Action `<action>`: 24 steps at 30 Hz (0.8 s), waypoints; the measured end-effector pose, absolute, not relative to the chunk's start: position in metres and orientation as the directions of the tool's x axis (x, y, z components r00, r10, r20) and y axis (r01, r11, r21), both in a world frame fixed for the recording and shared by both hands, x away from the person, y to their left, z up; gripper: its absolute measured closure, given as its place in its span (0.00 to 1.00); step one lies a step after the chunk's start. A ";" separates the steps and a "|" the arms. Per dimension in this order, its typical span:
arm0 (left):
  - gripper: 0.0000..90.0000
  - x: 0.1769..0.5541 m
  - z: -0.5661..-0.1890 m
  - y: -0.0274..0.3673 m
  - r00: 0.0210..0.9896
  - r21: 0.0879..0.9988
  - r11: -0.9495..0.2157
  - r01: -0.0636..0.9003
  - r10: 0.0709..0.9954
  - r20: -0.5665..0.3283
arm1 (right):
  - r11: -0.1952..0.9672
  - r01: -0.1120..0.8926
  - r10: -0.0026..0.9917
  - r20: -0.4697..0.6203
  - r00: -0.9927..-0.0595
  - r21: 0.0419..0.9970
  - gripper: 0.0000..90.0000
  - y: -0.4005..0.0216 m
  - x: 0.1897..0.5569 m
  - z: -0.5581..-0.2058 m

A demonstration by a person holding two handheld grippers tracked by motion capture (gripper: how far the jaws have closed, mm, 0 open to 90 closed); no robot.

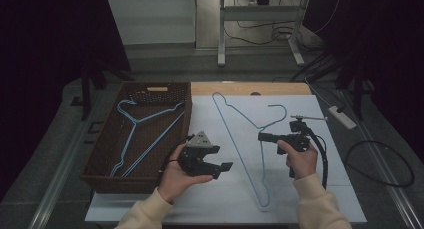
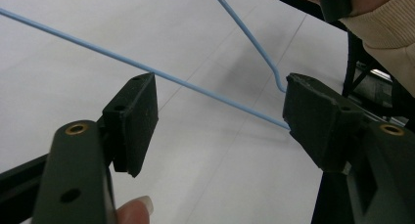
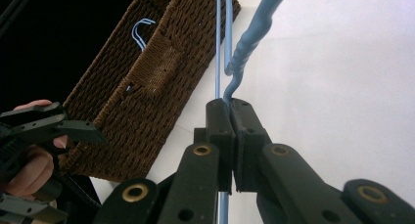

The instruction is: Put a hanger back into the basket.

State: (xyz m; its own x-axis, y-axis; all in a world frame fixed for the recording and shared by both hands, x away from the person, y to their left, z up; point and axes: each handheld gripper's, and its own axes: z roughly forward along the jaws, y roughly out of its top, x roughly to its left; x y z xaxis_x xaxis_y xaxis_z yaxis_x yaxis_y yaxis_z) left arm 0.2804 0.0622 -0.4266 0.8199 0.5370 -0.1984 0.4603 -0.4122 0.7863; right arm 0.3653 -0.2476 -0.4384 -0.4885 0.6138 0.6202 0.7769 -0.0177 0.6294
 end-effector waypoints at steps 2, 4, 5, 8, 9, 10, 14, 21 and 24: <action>0.34 0.282 -0.427 0.057 0.823 0.785 -0.416 0.460 0.532 -0.200 | -0.015 0.772 0.613 0.616 -0.495 0.635 0.98 -0.246 0.365 -0.438; 0.34 0.284 -0.429 0.050 0.825 0.782 -0.420 0.461 0.528 -0.203 | -0.016 0.770 0.613 0.615 -0.496 0.638 0.98 -0.245 0.364 -0.437; 0.34 0.285 -0.429 0.047 0.825 0.780 -0.422 0.463 0.526 -0.205 | -0.017 0.768 0.612 0.614 -0.498 0.640 0.98 -0.244 0.364 -0.437; 0.34 0.289 -0.432 0.039 0.821 0.775 -0.417 0.475 0.527 -0.220 | -0.022 0.766 0.614 0.613 -0.497 0.642 0.98 -0.242 0.363 -0.436; 0.34 0.291 -0.433 0.036 0.819 0.772 -0.415 0.481 0.526 -0.229 | -0.025 0.764 0.617 0.611 -0.496 0.645 0.98 -0.242 0.363 -0.436; 0.34 0.292 -0.434 0.034 0.819 0.770 -0.414 0.486 0.524 -0.235 | -0.027 0.763 0.615 0.613 -0.497 0.646 0.98 -0.241 0.362 -0.436; 0.34 0.297 -0.439 0.025 0.810 0.764 -0.407 0.501 0.533 -0.247 | -0.036 0.756 0.617 0.609 -0.498 0.654 0.98 -0.239 0.361 -0.434; 0.34 0.307 -0.444 0.005 0.804 0.753 -0.399 0.523 0.525 -0.280 | -0.049 0.749 0.613 0.612 -0.500 0.661 0.98 -0.234 0.360 -0.433; 0.34 0.312 -0.445 -0.001 0.796 0.750 -0.393 0.532 0.535 -0.284 | -0.053 0.744 0.614 0.609 -0.502 0.666 0.98 -0.232 0.359 -0.432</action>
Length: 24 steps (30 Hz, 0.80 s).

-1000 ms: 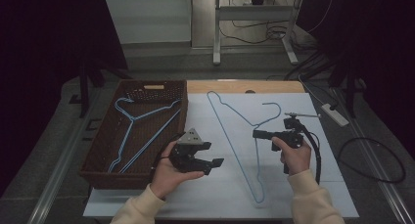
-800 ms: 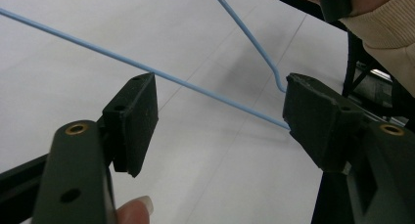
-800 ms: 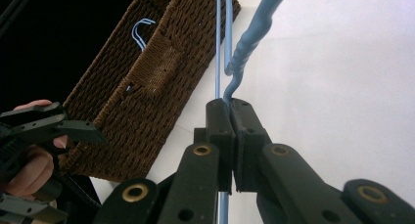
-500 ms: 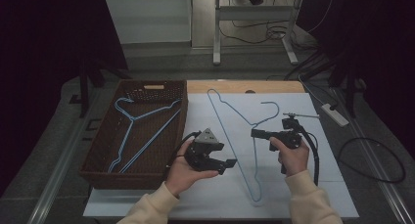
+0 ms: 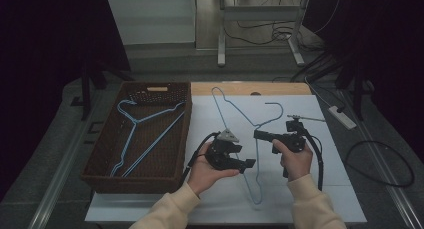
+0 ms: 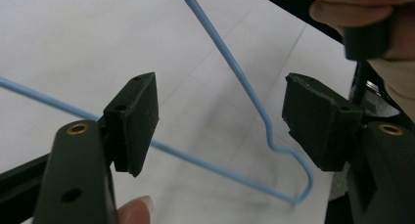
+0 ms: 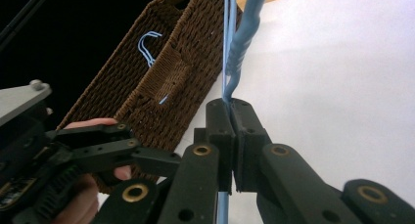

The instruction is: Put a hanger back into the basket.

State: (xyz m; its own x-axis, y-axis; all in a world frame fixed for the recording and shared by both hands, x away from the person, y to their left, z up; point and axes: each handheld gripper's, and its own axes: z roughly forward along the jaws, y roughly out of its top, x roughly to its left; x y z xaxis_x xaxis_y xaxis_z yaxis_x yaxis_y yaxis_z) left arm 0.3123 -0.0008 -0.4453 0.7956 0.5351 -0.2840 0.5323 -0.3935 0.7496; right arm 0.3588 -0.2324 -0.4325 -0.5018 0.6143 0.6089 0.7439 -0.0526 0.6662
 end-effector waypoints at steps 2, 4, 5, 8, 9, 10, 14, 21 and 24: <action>0.35 0.316 -0.447 -0.005 0.792 0.749 -0.391 0.535 0.541 -0.284 | -0.055 0.740 0.617 0.605 -0.503 0.670 0.98 -0.231 0.358 -0.432; 0.36 0.319 -0.449 -0.008 0.786 0.747 -0.383 0.543 0.546 -0.292 | -0.061 0.738 0.618 0.606 -0.501 0.673 0.98 -0.230 0.358 -0.432; 0.36 0.321 -0.450 -0.010 0.782 0.746 -0.378 0.548 0.548 -0.297 | -0.063 0.736 0.619 0.605 -0.501 0.674 0.98 -0.230 0.358 -0.431; 0.38 0.324 -0.453 -0.014 0.778 0.741 -0.378 0.555 0.553 -0.300 | -0.071 0.730 0.620 0.603 -0.502 0.680 0.98 -0.229 0.357 -0.431; 0.39 0.324 -0.454 -0.015 0.778 0.740 -0.379 0.556 0.551 -0.303 | -0.071 0.727 0.621 0.601 -0.503 0.683 0.98 -0.228 0.357 -0.431; 0.39 0.325 -0.455 -0.016 0.777 0.739 -0.378 0.558 0.551 -0.305 | -0.073 0.725 0.621 0.600 -0.504 0.685 0.98 -0.227 0.357 -0.431; 0.42 0.326 -0.456 -0.019 0.772 0.737 -0.367 0.568 0.547 -0.322 | -0.080 0.716 0.623 0.596 -0.507 0.693 0.98 -0.226 0.356 -0.430; 0.61 0.327 -0.457 -0.020 0.768 0.735 -0.352 0.579 0.537 -0.349 | -0.085 0.707 0.626 0.589 -0.510 0.702 0.98 -0.224 0.354 -0.429; 0.69 0.328 -0.458 -0.020 0.768 0.725 -0.354 0.590 0.522 -0.370 | -0.083 0.706 0.627 0.587 -0.511 0.704 0.98 -0.224 0.354 -0.429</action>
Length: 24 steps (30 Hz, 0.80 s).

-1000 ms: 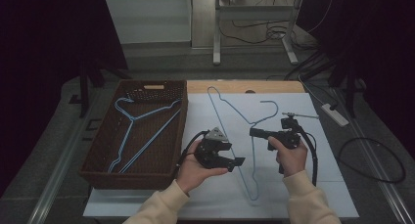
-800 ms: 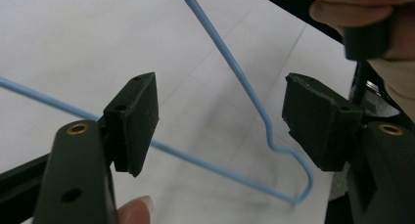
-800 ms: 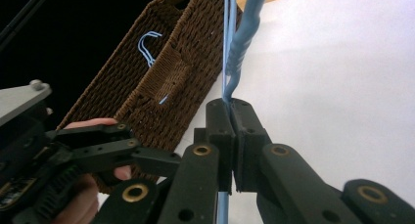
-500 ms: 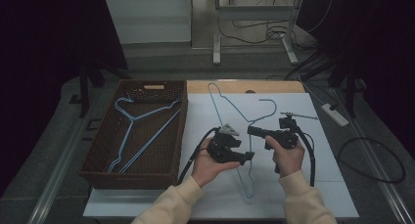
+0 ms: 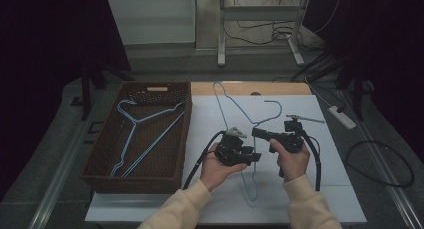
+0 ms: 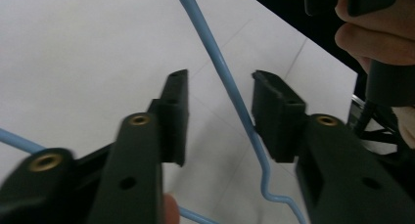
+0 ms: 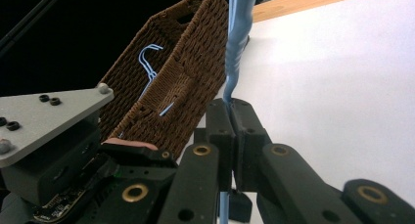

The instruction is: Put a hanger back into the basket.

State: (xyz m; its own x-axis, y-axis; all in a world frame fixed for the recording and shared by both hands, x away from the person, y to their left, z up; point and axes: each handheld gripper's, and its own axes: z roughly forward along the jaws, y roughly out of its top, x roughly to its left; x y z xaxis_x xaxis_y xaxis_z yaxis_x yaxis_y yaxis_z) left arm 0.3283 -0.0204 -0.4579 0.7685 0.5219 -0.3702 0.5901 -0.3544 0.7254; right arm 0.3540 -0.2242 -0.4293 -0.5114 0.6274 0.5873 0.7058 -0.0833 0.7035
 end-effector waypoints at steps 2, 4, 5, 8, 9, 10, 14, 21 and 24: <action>0.75 0.329 -0.458 -0.021 0.769 0.721 -0.352 0.596 0.509 -0.387 | -0.084 0.703 0.627 0.586 -0.513 0.706 0.98 -0.224 0.354 -0.429; 0.83 0.329 -0.458 -0.021 0.769 0.721 -0.349 0.599 0.502 -0.397 | -0.086 0.701 0.629 0.584 -0.513 0.708 0.98 -0.224 0.353 -0.429; 0.85 0.329 -0.457 -0.021 0.768 0.720 -0.349 0.600 0.503 -0.396 | -0.088 0.700 0.629 0.584 -0.513 0.708 0.98 -0.224 0.353 -0.429; 0.88 0.328 -0.457 -0.021 0.756 0.708 -0.345 0.616 0.514 -0.407 | -0.087 0.693 0.632 0.577 -0.517 0.716 0.98 -0.225 0.353 -0.429; 0.89 0.328 -0.457 -0.021 0.756 0.708 -0.345 0.616 0.514 -0.407 | -0.087 0.693 0.632 0.577 -0.517 0.716 0.98 -0.225 0.353 -0.429; 0.89 0.329 -0.456 -0.020 0.750 0.704 -0.344 0.622 0.520 -0.409 | -0.088 0.691 0.631 0.577 -0.518 0.717 0.98 -0.226 0.352 -0.428; 0.95 0.332 -0.454 -0.013 0.729 0.691 -0.331 0.642 0.543 -0.417 | -0.087 0.666 0.623 0.562 -0.544 0.741 0.95 -0.227 0.351 -0.426; 0.97 0.331 -0.450 -0.004 0.712 0.690 -0.307 0.655 0.556 -0.429 | -0.084 0.598 0.598 0.521 -0.609 0.797 0.74 -0.233 0.347 -0.418; 0.97 0.330 -0.448 -0.001 0.711 0.690 -0.310 0.654 0.562 -0.422 | -0.043 0.543 0.597 0.457 -0.659 0.839 0.60 -0.237 0.340 -0.415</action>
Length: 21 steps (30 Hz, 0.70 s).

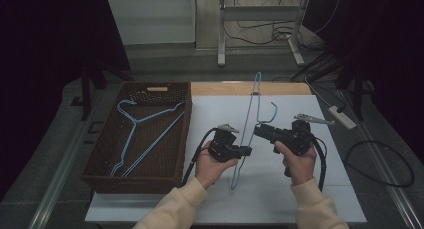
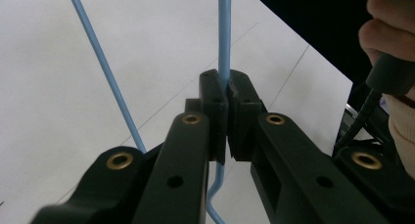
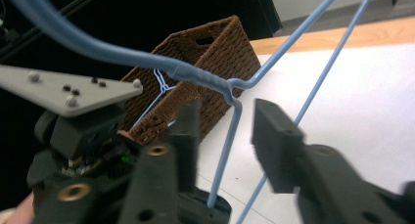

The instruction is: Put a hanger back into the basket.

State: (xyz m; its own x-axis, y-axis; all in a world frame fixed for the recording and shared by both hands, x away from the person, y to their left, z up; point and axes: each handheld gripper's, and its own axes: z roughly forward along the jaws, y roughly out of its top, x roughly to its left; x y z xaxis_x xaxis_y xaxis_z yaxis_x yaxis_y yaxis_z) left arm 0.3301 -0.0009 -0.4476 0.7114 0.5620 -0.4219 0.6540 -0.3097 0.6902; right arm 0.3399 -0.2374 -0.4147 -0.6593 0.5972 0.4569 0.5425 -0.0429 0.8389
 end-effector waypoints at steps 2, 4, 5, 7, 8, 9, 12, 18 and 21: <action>0.97 0.329 -0.445 0.002 0.711 0.692 -0.307 0.653 0.564 -0.421 | -0.009 0.513 0.605 0.413 -0.681 0.858 0.54 -0.242 0.334 -0.413; 0.97 0.328 -0.442 0.005 0.712 0.698 -0.303 0.649 0.565 -0.417 | 0.000 0.497 0.614 0.392 -0.685 0.868 0.52 -0.243 0.331 -0.413; 0.97 0.327 -0.440 0.007 0.715 0.701 -0.304 0.645 0.565 -0.412 | 0.013 0.477 0.625 0.365 -0.690 0.879 0.50 -0.246 0.328 -0.413; 0.97 0.324 -0.436 0.009 0.720 0.707 -0.305 0.638 0.562 -0.407 | 0.034 0.453 0.636 0.331 -0.697 0.891 0.45 -0.252 0.322 -0.415; 0.97 0.323 -0.433 0.011 0.725 0.711 -0.308 0.632 0.559 -0.402 | 0.034 0.447 0.637 0.326 -0.699 0.894 0.43 -0.255 0.320 -0.416; 0.97 0.322 -0.430 0.013 0.727 0.715 -0.307 0.628 0.559 -0.399 | 0.033 0.449 0.642 0.326 -0.694 0.893 0.42 -0.260 0.319 -0.418; 0.97 0.317 -0.420 0.021 0.737 0.727 -0.313 0.612 0.559 -0.379 | 0.036 0.459 0.687 0.312 -0.656 0.888 0.38 -0.277 0.316 -0.426; 0.97 0.311 -0.406 0.028 0.758 0.737 -0.330 0.590 0.540 -0.365 | 0.111 0.440 0.752 0.214 -0.624 0.891 0.30 -0.297 0.315 -0.442; 0.97 0.310 -0.399 0.032 0.766 0.738 -0.340 0.583 0.531 -0.361 | 0.123 0.448 0.759 0.207 -0.618 0.886 0.29 -0.300 0.315 -0.445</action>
